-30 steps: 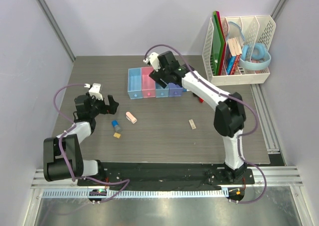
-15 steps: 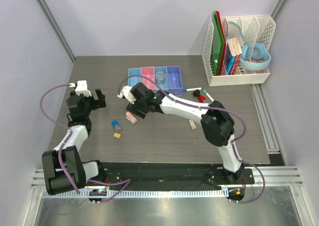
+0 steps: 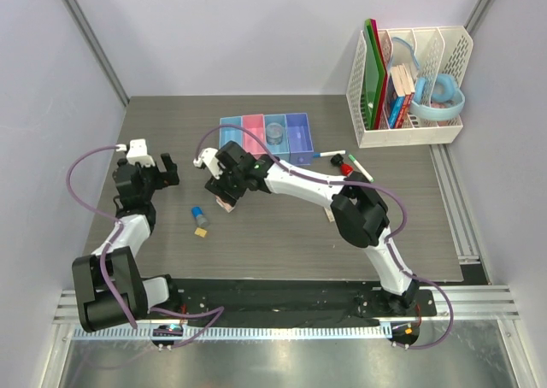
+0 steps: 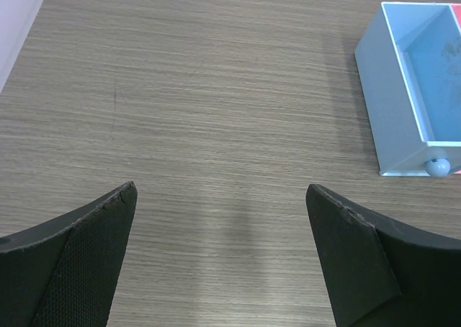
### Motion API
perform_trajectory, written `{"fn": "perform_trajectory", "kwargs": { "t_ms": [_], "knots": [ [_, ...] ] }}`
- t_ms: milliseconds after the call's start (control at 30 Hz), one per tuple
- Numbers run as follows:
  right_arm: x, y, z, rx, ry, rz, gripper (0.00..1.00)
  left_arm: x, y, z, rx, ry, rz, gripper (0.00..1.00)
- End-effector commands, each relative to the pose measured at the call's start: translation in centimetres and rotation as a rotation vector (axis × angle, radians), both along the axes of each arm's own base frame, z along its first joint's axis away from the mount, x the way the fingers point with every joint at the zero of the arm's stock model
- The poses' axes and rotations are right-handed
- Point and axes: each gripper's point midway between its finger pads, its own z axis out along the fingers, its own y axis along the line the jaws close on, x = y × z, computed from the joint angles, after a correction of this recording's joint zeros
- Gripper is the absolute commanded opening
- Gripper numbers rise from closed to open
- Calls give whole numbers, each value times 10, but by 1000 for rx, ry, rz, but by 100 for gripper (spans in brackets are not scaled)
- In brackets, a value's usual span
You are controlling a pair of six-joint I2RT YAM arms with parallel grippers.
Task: Sort the stationery into containers
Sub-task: Pick up the stapler from the center of the board.
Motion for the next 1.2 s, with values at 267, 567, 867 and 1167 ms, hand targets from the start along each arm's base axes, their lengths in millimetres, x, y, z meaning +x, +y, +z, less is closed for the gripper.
{"fn": "perform_trajectory", "kwargs": {
  "t_ms": [267, 567, 867, 1167],
  "knots": [
    [-16, 33, 1, 76, 58, 29, 60, 1, 9, 13, 14, -68, 28, 100],
    [-13, 31, -15, 41, 53, 13, 56, 0, 8, 13, 8, -72, 21, 100],
    [-11, 27, -26, 14, 53, 5, 38, 0, 7, 13, 0, -73, 11, 100],
    [-8, 25, -21, 8, 25, -1, 14, 0, 8, 13, -6, -73, 8, 100]
  ]
}}
